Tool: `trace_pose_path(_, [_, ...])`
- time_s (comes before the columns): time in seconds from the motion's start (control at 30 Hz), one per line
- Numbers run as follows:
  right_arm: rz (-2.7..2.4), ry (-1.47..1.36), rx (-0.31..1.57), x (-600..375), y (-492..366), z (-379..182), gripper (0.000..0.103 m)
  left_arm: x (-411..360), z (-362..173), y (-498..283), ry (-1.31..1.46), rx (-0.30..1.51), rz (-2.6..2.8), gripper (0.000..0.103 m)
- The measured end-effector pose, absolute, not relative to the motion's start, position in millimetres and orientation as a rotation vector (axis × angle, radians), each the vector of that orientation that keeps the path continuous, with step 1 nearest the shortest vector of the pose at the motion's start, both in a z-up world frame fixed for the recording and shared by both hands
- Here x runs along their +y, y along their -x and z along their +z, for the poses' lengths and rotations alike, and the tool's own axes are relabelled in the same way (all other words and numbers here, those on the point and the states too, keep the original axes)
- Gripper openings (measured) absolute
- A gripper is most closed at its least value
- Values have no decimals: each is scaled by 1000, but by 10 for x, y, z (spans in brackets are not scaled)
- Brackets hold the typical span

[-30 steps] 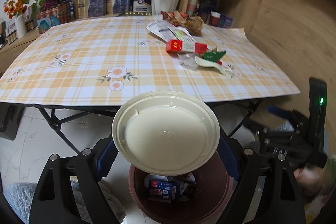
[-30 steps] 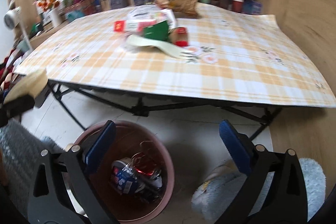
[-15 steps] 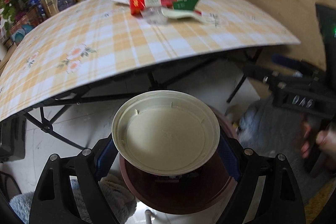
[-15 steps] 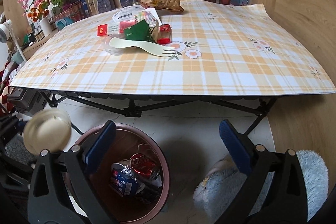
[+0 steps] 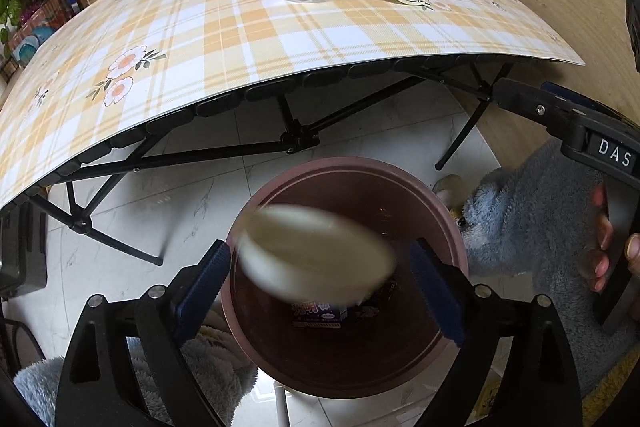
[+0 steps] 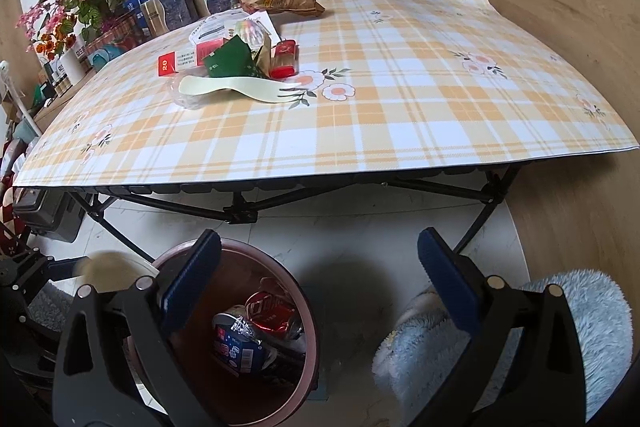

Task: Collect trash
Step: 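Open the left gripper to drop the white paper bowl into the bin, then move both grippers back over the remaining trash on the table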

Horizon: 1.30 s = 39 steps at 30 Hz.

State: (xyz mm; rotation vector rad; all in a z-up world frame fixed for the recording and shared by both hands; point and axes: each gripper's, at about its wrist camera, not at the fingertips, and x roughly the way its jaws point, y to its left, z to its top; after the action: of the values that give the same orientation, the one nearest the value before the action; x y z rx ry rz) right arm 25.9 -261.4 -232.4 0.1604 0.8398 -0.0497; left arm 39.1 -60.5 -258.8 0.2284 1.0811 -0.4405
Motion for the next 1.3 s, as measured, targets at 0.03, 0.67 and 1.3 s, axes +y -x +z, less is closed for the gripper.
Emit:
trace_pose_path(0.03, [-49, -160, 839, -2616, -262, -2323, 97, -600, -2587, -392, -227, 1081, -440, 89])
trace_pose_path(0.67, [-55, -181, 854, -2640, -269, -2355, 97, -499, -2512, -433, -166, 1062, -411, 90])
trace_pose_path(1.3, [-35, -191, 843, -2631, -268, -2330, 97, -460, -2437, -441, -118, 1028, -398, 90])
